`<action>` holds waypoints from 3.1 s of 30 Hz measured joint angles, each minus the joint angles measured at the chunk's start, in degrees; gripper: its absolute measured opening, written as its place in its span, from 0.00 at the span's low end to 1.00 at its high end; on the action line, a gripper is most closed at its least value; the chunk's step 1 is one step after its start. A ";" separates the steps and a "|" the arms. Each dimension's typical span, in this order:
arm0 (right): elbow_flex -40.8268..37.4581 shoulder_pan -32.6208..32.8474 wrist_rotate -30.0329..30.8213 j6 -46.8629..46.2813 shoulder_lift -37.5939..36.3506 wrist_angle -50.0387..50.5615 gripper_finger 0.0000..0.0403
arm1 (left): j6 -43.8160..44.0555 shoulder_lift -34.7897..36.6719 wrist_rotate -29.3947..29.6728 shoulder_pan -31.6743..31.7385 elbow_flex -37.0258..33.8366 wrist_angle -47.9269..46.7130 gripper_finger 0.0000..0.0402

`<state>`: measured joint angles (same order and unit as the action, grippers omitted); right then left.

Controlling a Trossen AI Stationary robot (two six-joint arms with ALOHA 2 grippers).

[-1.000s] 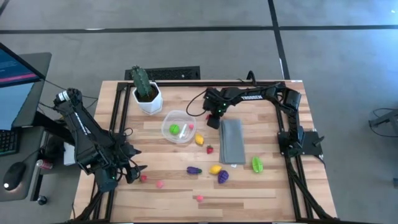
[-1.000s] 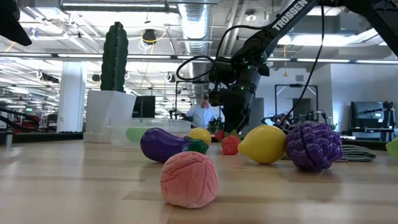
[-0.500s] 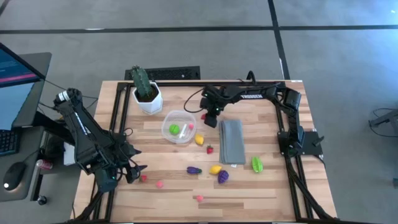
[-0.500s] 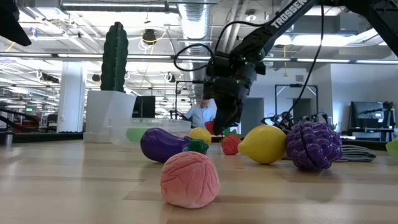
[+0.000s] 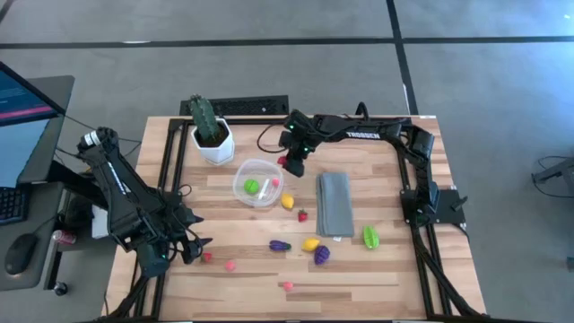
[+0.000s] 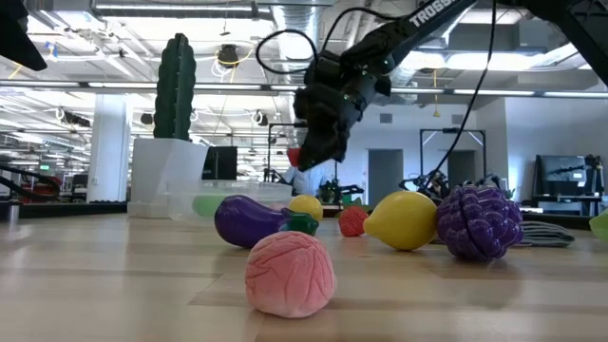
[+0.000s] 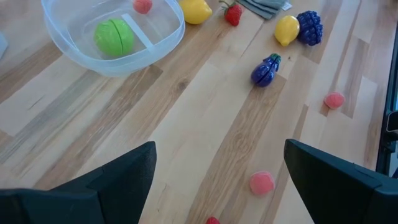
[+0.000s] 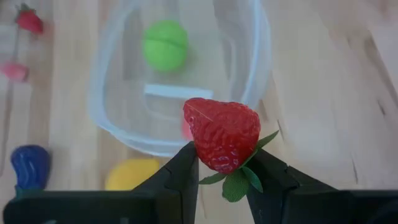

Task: Pick and placing Produce into tupperware
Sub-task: Put the top red strawberry into the transparent container

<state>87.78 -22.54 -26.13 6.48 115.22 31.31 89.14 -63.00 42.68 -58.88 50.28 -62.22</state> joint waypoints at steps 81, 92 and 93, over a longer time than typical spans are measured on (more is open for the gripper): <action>-1.11 11.17 10.05 -8.15 0.39 -14.79 0.33 | -2.95 0.02 4.33 0.01 -0.02 -3.08 0.85; -1.11 9.64 10.16 -10.67 0.44 -16.46 0.33 | -2.95 0.02 4.32 0.01 -0.02 -3.30 0.85; -0.92 9.68 10.14 -10.79 1.28 -16.79 0.33 | -2.95 0.02 4.33 0.00 -0.02 -3.38 0.85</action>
<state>86.86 -12.87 -15.99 -4.31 116.50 14.52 86.19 -62.98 47.00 -58.88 50.26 -65.59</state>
